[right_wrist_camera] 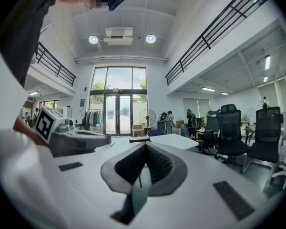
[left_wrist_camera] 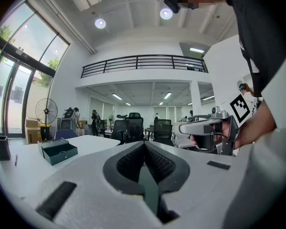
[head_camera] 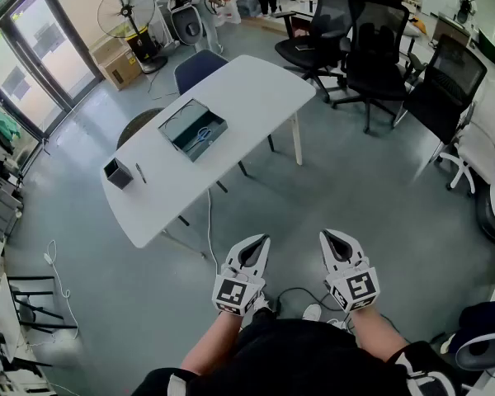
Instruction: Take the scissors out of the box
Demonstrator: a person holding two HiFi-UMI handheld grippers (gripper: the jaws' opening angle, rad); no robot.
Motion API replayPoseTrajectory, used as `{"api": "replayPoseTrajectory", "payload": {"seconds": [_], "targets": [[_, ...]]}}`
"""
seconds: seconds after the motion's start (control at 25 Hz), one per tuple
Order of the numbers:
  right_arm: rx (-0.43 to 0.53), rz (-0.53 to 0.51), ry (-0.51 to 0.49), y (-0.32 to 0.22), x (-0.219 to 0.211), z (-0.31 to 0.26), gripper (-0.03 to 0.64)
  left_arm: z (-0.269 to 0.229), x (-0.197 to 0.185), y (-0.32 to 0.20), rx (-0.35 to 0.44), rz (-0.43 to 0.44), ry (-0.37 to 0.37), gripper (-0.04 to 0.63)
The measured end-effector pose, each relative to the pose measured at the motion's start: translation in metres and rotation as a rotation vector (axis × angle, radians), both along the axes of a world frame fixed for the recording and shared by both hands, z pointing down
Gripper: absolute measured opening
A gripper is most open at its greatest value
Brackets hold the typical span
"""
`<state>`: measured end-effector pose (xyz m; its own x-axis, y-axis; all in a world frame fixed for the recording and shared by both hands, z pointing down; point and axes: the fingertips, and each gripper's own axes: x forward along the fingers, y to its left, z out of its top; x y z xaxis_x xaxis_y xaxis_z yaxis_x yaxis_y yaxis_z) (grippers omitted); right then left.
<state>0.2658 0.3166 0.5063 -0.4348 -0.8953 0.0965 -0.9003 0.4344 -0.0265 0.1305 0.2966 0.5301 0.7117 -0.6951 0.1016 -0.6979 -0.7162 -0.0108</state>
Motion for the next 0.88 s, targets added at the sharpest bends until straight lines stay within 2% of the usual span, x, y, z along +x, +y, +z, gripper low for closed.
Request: {"api": "replayPoseTrajectory", "payload": {"seconds": [0.16,0.48,0.68,0.88], "targets": [[0.01,0.013,0.005,0.007,0.014,-0.001,0.003,-0.005,0.013,0.008,-0.001,0.009,0.014,0.012],[0.021,0.011,0.016,0.017,0.018,-0.004,0.003,-0.003,0.016,0.019,-0.021,0.002,0.028,0.012],[0.002,0.015,-0.06,0.017,0.014,-0.001,0.005,0.005,0.006,0.021,-0.041,-0.004,0.035,0.012],[-0.004,-0.016,-0.069,0.0,-0.011,-0.002,0.005,0.003,-0.018,0.007,-0.03,-0.013,0.04,0.012]]}}
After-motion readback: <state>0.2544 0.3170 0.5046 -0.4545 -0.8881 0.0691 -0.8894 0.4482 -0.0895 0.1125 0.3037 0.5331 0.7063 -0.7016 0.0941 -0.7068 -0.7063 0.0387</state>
